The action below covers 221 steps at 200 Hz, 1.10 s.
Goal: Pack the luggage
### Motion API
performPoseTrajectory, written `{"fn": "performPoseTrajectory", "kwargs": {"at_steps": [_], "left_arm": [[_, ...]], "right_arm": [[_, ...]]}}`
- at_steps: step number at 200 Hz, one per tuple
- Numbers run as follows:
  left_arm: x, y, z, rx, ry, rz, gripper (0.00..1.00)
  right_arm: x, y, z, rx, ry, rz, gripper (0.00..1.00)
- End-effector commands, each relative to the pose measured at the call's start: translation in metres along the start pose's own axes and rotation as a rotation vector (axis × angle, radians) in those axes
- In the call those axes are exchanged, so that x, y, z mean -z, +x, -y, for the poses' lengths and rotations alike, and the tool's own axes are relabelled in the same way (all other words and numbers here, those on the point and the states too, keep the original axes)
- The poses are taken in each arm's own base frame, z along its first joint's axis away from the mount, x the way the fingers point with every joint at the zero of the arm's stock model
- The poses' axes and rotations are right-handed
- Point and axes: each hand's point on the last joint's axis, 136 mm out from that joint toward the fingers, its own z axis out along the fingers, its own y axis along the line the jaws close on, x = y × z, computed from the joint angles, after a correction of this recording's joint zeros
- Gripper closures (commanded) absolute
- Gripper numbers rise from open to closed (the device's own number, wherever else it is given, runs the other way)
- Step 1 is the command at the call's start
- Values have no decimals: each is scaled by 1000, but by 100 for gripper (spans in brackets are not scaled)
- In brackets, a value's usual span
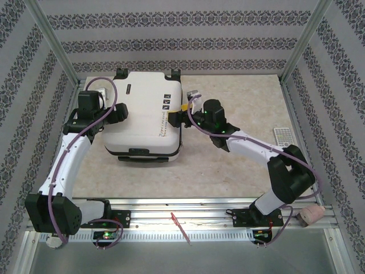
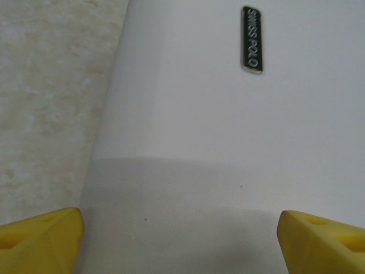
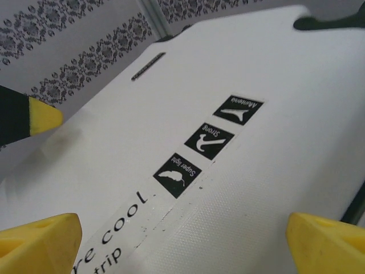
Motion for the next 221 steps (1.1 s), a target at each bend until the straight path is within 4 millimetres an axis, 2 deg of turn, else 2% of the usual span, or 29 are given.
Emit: {"fn": "performPoseTrajectory", "kwargs": {"at_steps": [1, 30, 59, 65, 86, 111, 145, 154, 161, 188, 198, 221], "left_arm": [[-8, 4, -1, 19, 33, -7, 12], [-21, 19, 8, 28, 104, -67, 15], [-27, 29, 30, 30, 246, -98, 19], [-27, 31, 35, 35, 278, -99, 19], [-30, 37, 54, 46, 379, -114, 20], [-38, 51, 87, -5, 460, -157, 21], [-42, 75, 154, -135, 608, -217, 22], [-45, 79, 166, -166, 617, -227, 22], [-46, 79, 172, -175, 623, -224, 22], [-45, 73, 192, -132, 722, -203, 22], [-43, 70, 197, -123, 751, -194, 22], [-42, 67, 195, -132, 736, -183, 22]], "right_arm": [[-11, 0, -11, -45, -75, -20, 8], [-21, 7, -10, -93, -99, -44, 8], [-24, 6, -12, -104, -116, -49, 6], [-24, 5, -13, -104, -121, -49, 2], [-25, 3, -18, -107, -147, -50, 3], [-26, 1, -25, -105, -188, -58, 5], [-17, -2, -27, -86, -188, -42, 5], [-13, -2, -25, -82, -174, -38, 5], [-9, -2, -21, -85, -149, -36, 5], [5, 9, 17, -170, -46, -41, 4], [11, 11, 36, -229, -8, -43, 6], [31, 14, 86, -354, 98, -12, 8]]}}
